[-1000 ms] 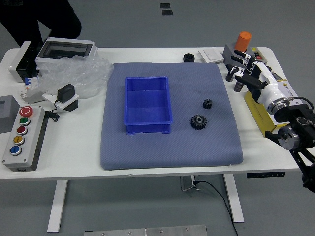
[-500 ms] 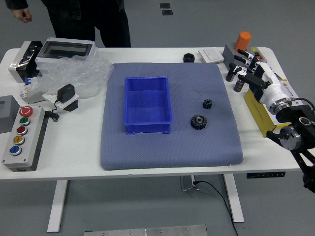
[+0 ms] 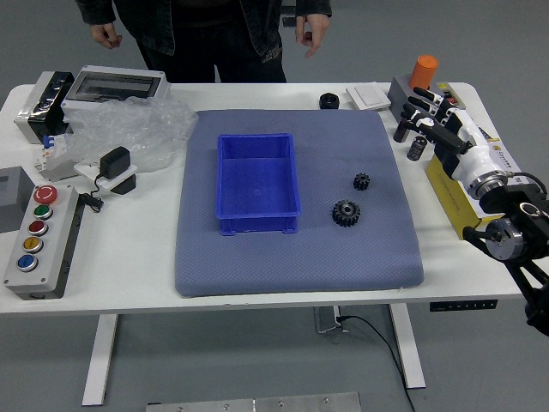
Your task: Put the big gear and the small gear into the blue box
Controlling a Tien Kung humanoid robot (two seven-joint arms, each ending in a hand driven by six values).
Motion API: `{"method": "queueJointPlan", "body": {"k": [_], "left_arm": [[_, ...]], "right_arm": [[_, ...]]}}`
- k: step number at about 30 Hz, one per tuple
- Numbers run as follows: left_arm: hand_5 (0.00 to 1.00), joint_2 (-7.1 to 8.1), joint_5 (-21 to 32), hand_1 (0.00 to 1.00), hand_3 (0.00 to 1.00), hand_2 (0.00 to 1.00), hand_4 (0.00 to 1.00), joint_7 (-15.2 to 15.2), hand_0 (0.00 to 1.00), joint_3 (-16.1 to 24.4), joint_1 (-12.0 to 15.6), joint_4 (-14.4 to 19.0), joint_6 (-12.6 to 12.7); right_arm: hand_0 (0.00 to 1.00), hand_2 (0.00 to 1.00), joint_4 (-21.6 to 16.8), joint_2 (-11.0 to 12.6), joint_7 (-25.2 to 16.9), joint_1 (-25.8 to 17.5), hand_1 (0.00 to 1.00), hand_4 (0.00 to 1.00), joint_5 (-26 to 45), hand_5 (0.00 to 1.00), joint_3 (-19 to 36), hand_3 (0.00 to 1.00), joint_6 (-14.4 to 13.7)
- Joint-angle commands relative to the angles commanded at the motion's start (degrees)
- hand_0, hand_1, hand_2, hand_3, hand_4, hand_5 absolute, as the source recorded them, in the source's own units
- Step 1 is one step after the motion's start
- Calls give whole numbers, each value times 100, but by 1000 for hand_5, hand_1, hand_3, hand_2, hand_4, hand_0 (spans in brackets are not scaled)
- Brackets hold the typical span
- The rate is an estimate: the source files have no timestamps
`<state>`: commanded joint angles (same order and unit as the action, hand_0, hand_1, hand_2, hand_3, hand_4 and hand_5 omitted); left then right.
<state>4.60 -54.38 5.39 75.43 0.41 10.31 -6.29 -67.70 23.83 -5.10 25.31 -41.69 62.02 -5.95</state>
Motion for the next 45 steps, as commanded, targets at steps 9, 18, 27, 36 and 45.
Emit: {"method": "queueJointPlan", "body": {"k": [9, 18, 27, 36, 45], "left_arm": [[62, 3, -7, 798, 844, 801, 584, 3, 850, 12, 5, 0, 1], [63, 5, -12, 798, 844, 801, 584, 6, 850, 16, 3, 0, 0], [63, 7, -17, 798, 843, 801, 583, 7, 849, 21, -8, 0, 0], [63, 3, -35, 798, 844, 799, 583, 12, 849, 36, -8, 0, 1], [63, 0, -52, 798, 843, 799, 583, 17, 849, 38, -15, 0, 0]], "right_arm": [[817, 854, -54, 109, 565, 309, 747, 744, -1180, 138, -432, 821, -198], [817, 885, 14, 167, 1208, 672, 775, 740, -2605, 135, -797, 854, 27], [806, 869, 66, 175, 1582, 993, 751, 740, -4098, 139, -1192, 870, 287], [793, 844, 197, 82, 1670, 1215, 738, 743, -5606, 140, -1619, 863, 445], [748, 747, 614, -109, 1404, 1397, 663, 732, -6692, 114, -1986, 779, 280]]}}
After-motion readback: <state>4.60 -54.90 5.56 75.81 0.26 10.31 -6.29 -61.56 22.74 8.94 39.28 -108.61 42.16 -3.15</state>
